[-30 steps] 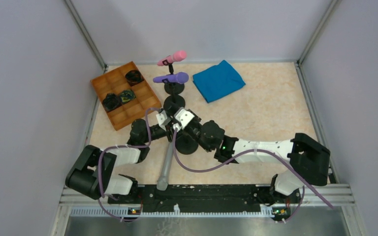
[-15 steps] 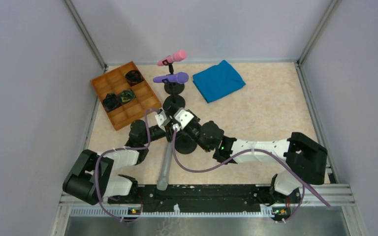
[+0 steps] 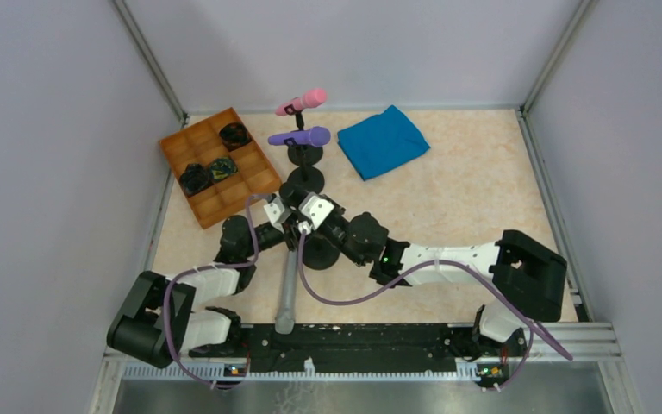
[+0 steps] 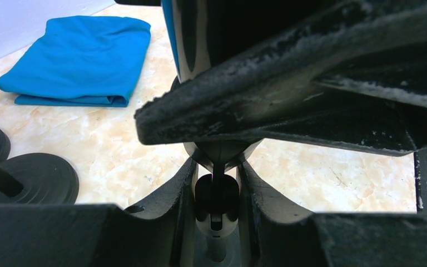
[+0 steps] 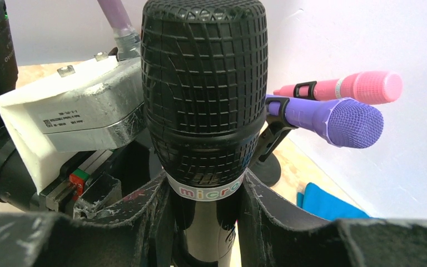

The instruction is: Attach the microphones to the stand

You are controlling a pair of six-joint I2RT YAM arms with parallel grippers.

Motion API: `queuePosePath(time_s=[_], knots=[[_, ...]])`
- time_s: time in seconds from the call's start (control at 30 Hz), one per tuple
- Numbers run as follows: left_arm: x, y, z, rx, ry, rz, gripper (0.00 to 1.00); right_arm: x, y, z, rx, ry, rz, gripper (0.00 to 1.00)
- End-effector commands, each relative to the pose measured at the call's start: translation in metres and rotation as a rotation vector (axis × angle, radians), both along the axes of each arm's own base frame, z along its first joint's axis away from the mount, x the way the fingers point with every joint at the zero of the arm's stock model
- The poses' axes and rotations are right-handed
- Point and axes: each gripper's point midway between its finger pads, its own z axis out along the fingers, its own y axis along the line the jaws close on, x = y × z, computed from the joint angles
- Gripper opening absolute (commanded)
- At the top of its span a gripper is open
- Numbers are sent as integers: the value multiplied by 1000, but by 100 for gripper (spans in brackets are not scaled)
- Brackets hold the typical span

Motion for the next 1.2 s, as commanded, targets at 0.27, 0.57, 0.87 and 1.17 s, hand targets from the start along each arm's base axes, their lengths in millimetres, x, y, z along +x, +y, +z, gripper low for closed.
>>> queuePosePath(time_s=[0.27, 0.57, 0.87, 1.17], knots=[[40, 51, 13, -23, -87, 320, 0, -54, -97, -252, -854, 398, 46, 0], [42, 61, 15, -37, -89, 373, 0, -56, -96, -258, -878, 414, 59, 0], [44, 67, 15, -44, -89, 408, 0, -55, -100, -265, -889, 452, 44, 0], [45, 74, 16, -54, -93, 446, 0, -51, -101, -267, -901, 464, 28, 0]])
